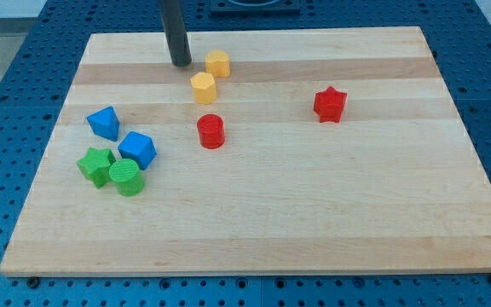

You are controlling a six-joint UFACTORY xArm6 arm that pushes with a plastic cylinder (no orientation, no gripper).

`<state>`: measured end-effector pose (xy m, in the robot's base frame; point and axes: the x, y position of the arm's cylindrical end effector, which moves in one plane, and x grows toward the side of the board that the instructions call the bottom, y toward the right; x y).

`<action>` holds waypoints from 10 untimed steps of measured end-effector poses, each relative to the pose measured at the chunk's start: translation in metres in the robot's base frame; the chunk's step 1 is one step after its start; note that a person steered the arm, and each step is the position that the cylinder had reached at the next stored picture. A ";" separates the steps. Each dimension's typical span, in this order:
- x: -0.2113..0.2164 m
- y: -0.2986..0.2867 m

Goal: Move the yellow blocks into the red circle

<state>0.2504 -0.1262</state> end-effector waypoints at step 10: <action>0.035 0.089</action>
<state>0.2853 -0.0369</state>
